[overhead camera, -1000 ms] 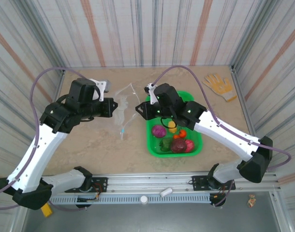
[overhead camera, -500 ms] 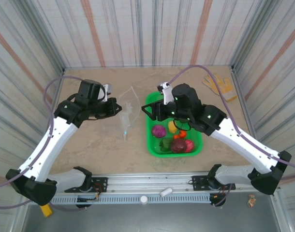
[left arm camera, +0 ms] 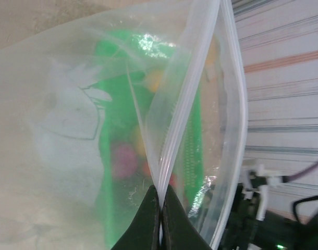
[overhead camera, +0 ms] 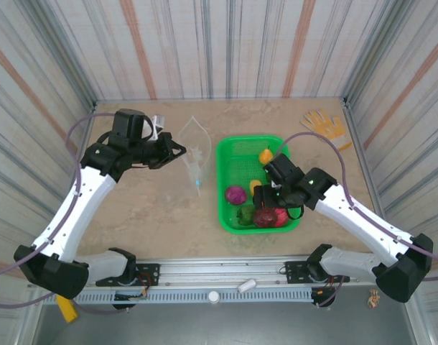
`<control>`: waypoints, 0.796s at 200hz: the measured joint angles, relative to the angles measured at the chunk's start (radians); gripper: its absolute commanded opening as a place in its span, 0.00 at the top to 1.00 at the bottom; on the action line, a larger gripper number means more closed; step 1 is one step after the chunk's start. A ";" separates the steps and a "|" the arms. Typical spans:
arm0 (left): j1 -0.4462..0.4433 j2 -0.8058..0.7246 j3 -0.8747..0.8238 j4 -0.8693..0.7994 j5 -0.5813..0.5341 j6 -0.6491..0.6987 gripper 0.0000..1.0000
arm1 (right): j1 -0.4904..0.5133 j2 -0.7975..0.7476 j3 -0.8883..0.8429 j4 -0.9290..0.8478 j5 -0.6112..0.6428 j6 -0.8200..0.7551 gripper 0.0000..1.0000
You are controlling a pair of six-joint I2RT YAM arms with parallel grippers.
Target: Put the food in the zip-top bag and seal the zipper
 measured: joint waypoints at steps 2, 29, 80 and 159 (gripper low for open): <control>0.000 -0.001 0.002 0.000 0.002 -0.001 1.00 | -0.001 0.000 -0.006 -0.004 0.000 0.004 0.03; 0.000 -0.006 0.009 -0.001 0.025 -0.002 1.00 | -0.018 -0.006 -0.079 -0.002 -0.028 0.012 0.03; 0.000 0.017 0.011 -0.030 0.025 0.021 1.00 | -0.039 0.027 -0.156 0.079 -0.139 0.020 0.22; 0.010 0.050 0.081 -0.109 0.002 0.085 1.00 | -0.082 -0.001 -0.139 0.094 -0.237 0.060 0.52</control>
